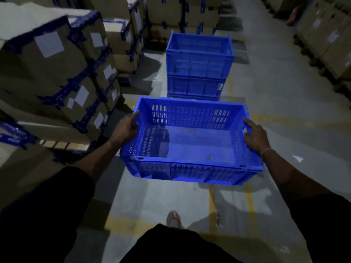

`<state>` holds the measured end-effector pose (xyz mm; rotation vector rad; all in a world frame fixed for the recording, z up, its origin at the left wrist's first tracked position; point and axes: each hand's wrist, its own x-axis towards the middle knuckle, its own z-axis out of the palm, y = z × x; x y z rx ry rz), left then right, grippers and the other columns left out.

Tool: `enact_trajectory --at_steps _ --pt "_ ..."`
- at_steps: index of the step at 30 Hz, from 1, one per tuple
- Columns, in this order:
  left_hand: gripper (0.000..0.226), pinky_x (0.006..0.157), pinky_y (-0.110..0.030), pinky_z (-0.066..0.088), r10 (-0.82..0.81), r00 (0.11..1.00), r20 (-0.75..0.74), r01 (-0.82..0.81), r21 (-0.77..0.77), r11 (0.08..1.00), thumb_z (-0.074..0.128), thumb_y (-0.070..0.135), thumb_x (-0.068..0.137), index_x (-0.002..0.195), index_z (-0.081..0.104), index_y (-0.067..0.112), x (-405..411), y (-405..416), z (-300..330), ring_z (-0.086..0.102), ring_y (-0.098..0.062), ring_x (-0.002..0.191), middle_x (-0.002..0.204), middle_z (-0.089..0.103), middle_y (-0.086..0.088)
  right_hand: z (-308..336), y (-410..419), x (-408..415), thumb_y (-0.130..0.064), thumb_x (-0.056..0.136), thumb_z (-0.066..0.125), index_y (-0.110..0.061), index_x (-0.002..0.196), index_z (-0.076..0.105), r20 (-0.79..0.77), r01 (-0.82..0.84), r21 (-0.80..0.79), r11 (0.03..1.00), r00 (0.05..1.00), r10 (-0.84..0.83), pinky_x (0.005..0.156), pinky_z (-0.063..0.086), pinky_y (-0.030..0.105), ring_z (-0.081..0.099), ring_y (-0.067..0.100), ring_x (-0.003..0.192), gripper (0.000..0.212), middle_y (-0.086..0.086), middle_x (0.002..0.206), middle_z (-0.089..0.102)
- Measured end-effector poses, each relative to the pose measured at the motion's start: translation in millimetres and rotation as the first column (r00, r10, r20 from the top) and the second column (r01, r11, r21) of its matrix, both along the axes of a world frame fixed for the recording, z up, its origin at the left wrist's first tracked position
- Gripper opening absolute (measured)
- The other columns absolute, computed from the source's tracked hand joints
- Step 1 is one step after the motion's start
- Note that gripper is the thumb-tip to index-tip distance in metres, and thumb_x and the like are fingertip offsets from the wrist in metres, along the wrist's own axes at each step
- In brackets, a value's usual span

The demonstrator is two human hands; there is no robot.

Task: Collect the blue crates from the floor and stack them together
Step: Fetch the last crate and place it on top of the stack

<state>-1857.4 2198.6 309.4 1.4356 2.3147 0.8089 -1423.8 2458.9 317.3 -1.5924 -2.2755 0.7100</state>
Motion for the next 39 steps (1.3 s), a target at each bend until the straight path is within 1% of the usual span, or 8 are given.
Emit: enact_trajectory --at_steps 7,10,14,20,24,29,35,39 --pt "0.065 0.096 -0.044 0.05 0.066 0.998 -0.001 -0.066 0.039 0.997 0.06 0.01 0.091 0.154 0.043 0.013 -77 147 55 0.064 -0.034 0.118 0.134 0.062 -0.024 46 143 -79 -0.004 0.095 0.055 -0.02 0.154 0.043 -0.048 -0.011 0.036 0.999 0.999 0.013 0.081 0.051 0.05 0.064 0.049 0.094 0.062 0.031 0.136 0.056" --pt "0.067 0.079 -0.041 0.056 0.085 0.996 0.003 -0.085 0.037 0.996 0.057 0.013 0.09 0.155 0.042 0.021 -110 204 69 0.072 -0.032 0.094 0.117 0.07 -0.019 67 196 -108 -0.002 0.095 0.055 -0.017 0.152 0.045 -0.073 -0.004 0.045 0.999 0.997 0.008 0.09 0.051 0.055 0.062 0.049 0.105 0.06 0.028 0.138 0.057" --pt "0.069 0.068 -0.032 0.049 0.124 0.992 0.037 -0.127 0.082 0.989 0.064 0.006 0.091 0.155 0.042 0.018 -147 288 95 0.063 -0.015 0.063 0.102 0.07 -0.015 96 279 -144 -0.001 0.092 0.058 -0.016 0.151 0.048 -0.113 -0.012 0.064 0.998 0.993 0.019 0.103 0.045 0.043 0.058 0.043 0.123 0.061 0.023 0.143 0.056" --pt "0.071 0.047 -0.012 0.047 0.122 0.992 0.038 -0.125 0.105 0.987 0.064 0.004 0.096 0.159 0.033 0.013 -201 415 126 0.06 -0.011 0.065 0.114 0.065 -0.02 134 407 -192 -0.002 0.088 0.059 -0.019 0.15 0.05 -0.185 -0.002 0.04 0.999 0.983 0.009 0.101 0.049 0.043 0.064 0.041 0.115 0.065 0.023 0.137 0.06" --pt "0.069 0.07 -0.025 0.05 0.123 0.99 -0.062 -0.117 0.101 0.988 0.061 0.005 0.094 0.158 0.035 0.011 -224 485 145 0.067 -0.024 0.094 0.132 0.061 -0.016 159 478 -221 -0.016 0.078 0.055 -0.021 0.15 0.05 -0.217 -0.009 0.035 0.999 0.976 0.017 0.102 0.05 0.048 0.063 0.043 0.115 0.072 0.022 0.139 0.059" --pt "0.065 0.093 -0.046 0.053 0.168 0.976 -0.14 -0.154 0.111 0.982 0.059 0.011 0.093 0.155 0.042 0.017 -246 558 147 0.064 -0.033 0.118 0.143 0.059 -0.016 167 552 -252 -0.002 0.091 0.054 -0.016 0.152 0.045 -0.179 -0.015 0.059 0.998 0.984 0.025 0.102 0.045 0.043 0.058 0.043 0.123 0.063 0.023 0.144 0.054" --pt "0.057 0.097 -0.049 0.053 0.185 0.97 -0.155 -0.165 0.132 0.977 0.057 0.008 0.097 0.152 0.045 0.012 -272 631 139 0.065 -0.037 0.116 0.141 0.059 -0.02 160 607 -285 -0.026 0.074 0.05 -0.015 0.151 0.046 -0.196 0.006 0.025 1.0 0.981 -0.001 0.105 0.042 0.041 0.052 0.042 0.13 0.079 0.022 0.147 0.052" --pt "0.055 0.094 -0.049 0.055 0.157 0.975 -0.159 -0.139 0.121 0.983 0.055 0.007 0.097 0.152 0.046 0.01 -300 674 132 0.065 -0.038 0.116 0.14 0.06 -0.021 147 653 -312 -0.006 0.089 0.058 -0.018 0.151 0.047 -0.18 0.039 0.009 0.999 0.983 -0.036 0.106 0.043 0.042 0.054 0.042 0.129 0.064 0.021 0.147 0.053"
